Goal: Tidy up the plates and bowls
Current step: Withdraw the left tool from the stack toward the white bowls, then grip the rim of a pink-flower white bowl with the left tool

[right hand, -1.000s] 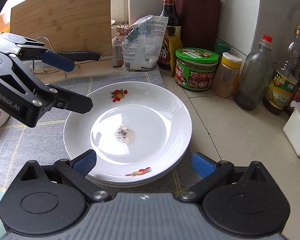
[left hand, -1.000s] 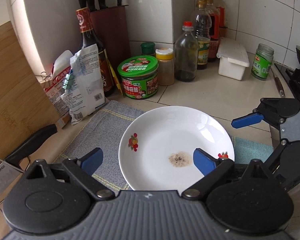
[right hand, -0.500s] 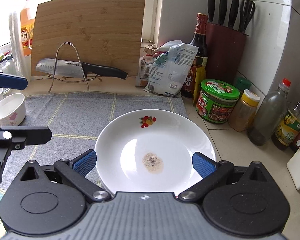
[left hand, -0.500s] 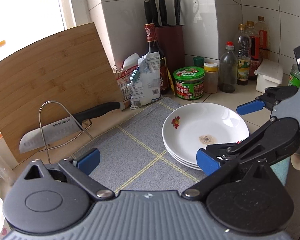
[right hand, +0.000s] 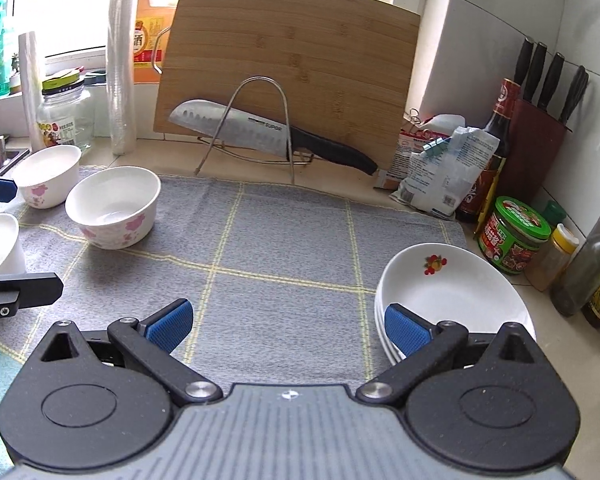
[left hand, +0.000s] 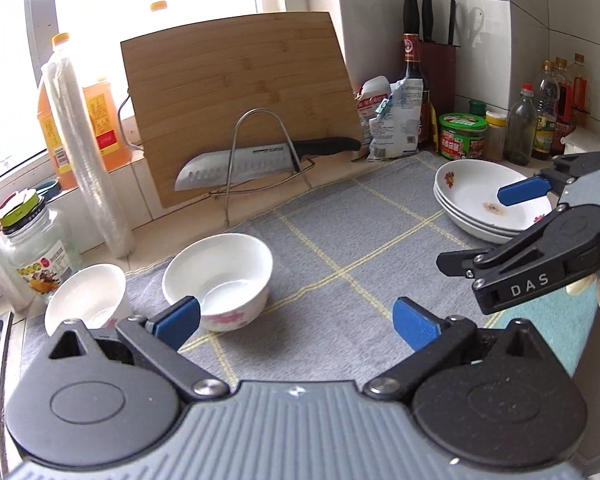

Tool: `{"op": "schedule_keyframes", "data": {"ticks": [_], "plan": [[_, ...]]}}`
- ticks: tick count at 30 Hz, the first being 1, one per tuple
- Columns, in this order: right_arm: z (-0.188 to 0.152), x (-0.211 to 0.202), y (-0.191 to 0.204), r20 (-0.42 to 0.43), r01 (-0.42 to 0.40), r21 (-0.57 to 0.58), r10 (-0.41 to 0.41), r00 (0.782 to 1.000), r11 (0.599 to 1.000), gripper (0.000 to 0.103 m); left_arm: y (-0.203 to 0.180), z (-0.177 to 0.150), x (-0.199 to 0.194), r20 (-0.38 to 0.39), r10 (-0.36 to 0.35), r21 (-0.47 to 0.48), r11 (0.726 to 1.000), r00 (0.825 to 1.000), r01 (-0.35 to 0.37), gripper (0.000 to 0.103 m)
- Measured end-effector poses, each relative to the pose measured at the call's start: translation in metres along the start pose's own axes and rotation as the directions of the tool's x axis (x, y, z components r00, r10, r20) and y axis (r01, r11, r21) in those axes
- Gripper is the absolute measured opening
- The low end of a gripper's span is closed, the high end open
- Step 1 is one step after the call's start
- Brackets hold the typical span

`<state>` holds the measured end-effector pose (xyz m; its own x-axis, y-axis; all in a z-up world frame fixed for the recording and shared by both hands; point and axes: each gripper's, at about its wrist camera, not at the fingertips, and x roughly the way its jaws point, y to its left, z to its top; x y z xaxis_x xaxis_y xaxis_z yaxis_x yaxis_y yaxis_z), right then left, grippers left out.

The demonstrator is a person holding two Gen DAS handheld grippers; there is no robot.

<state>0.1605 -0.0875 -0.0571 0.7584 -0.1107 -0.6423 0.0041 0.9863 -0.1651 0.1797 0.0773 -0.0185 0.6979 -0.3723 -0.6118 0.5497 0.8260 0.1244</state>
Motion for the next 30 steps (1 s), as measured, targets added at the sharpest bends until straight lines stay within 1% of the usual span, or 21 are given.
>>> {"op": "schedule_keyframes", "data": {"ticks": [4,8,10,13,16,20,22,26,28,30], "plan": [[0.006,-0.005,0.044,0.001,-0.024,-0.04,0.024,1.0,0.999,0.103,0.028,-0.017,-0.015,-0.012,-0.001,0.004,1.0,1.0,0.001,0.102],[0.013,-0.005,0.074,0.003,-0.086,-0.087,0.086,0.996,0.993,0.103,0.051,-0.029,-0.023,-0.034,0.001,-0.026,1.0,0.999,-0.001,0.102],[0.016,-0.003,0.085,0.01,-0.121,-0.118,0.123,0.992,0.986,0.103,0.06,-0.031,-0.024,-0.041,-0.011,-0.052,0.999,0.999,0.009,0.102],[0.02,0.007,0.093,0.021,-0.17,-0.172,0.177,0.984,0.97,0.103,0.07,-0.028,-0.021,-0.053,-0.01,-0.09,0.996,0.999,0.005,0.102],[0.024,0.022,0.094,0.027,-0.224,-0.222,0.236,0.971,0.949,0.103,0.081,-0.02,-0.012,-0.088,0.01,-0.129,0.991,0.996,-0.021,0.102],[0.029,0.039,0.092,0.049,-0.26,-0.262,0.282,0.958,0.929,0.103,0.094,-0.003,0.011,-0.128,0.002,-0.146,0.989,0.992,-0.021,0.102],[0.033,0.047,0.092,0.059,-0.277,-0.272,0.303,0.951,0.922,0.103,0.095,0.005,0.021,-0.14,0.001,-0.132,0.991,0.99,-0.02,0.102],[0.038,0.065,0.095,0.053,-0.307,-0.286,0.335,0.941,0.908,0.103,0.094,0.02,0.043,-0.16,0.004,-0.079,0.997,0.987,-0.017,0.102],[0.039,0.074,0.098,0.046,-0.317,-0.285,0.343,0.938,0.905,0.103,0.092,0.026,0.055,-0.178,0.013,-0.043,0.999,0.984,-0.021,0.102],[0.041,0.081,0.101,0.041,-0.321,-0.285,0.346,0.937,0.903,0.103,0.091,0.031,0.066,-0.192,0.001,-0.009,1.0,0.981,-0.003,0.102]]}}
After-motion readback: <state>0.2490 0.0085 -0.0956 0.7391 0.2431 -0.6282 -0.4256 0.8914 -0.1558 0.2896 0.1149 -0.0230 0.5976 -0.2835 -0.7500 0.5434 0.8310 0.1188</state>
